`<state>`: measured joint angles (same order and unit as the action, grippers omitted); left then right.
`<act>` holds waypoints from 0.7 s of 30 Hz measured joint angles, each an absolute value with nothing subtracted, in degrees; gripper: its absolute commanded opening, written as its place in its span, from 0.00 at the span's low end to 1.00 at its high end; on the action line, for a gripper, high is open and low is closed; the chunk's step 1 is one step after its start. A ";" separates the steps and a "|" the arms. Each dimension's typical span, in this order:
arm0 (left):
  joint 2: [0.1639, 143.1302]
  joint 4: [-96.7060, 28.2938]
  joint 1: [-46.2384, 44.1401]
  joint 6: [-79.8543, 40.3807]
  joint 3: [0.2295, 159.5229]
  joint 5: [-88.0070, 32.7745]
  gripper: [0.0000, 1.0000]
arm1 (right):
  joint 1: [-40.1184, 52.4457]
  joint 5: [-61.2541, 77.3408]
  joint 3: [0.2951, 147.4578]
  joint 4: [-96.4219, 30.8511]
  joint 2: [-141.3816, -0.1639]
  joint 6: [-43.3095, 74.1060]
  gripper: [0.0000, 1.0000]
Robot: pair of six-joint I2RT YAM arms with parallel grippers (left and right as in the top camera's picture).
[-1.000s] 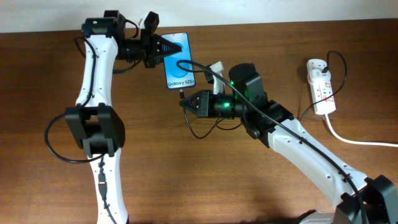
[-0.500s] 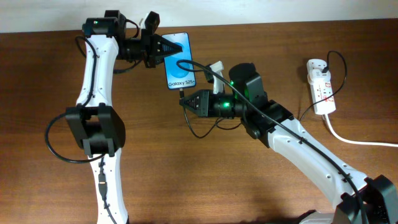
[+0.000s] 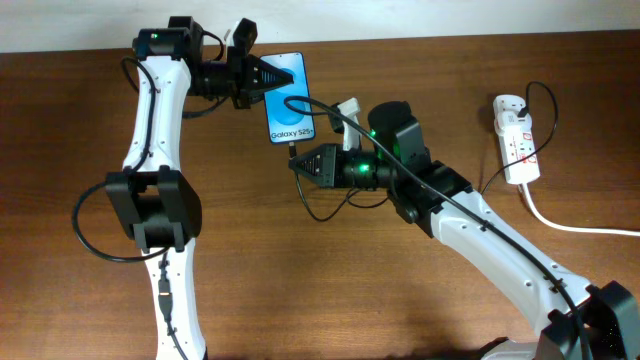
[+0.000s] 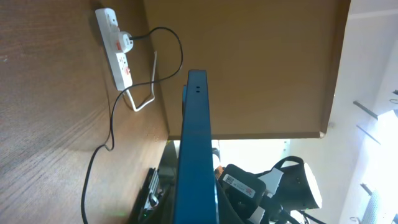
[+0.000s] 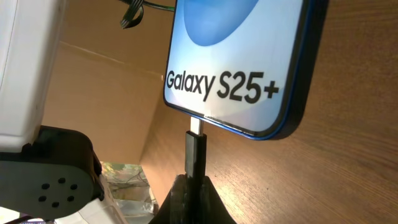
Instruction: Plug charger to phone and switch on socket
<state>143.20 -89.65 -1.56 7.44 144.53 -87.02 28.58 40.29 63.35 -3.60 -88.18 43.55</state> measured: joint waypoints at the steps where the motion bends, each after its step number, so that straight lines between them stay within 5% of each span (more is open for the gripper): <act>1: 143.20 -89.52 -1.54 7.44 144.53 -87.02 0.00 | 28.45 40.32 63.35 -3.60 -88.18 43.59 0.04; 21: 143.20 -89.27 -1.65 7.44 144.53 -87.68 0.00 | 27.99 40.60 63.35 -3.38 -88.20 43.57 0.04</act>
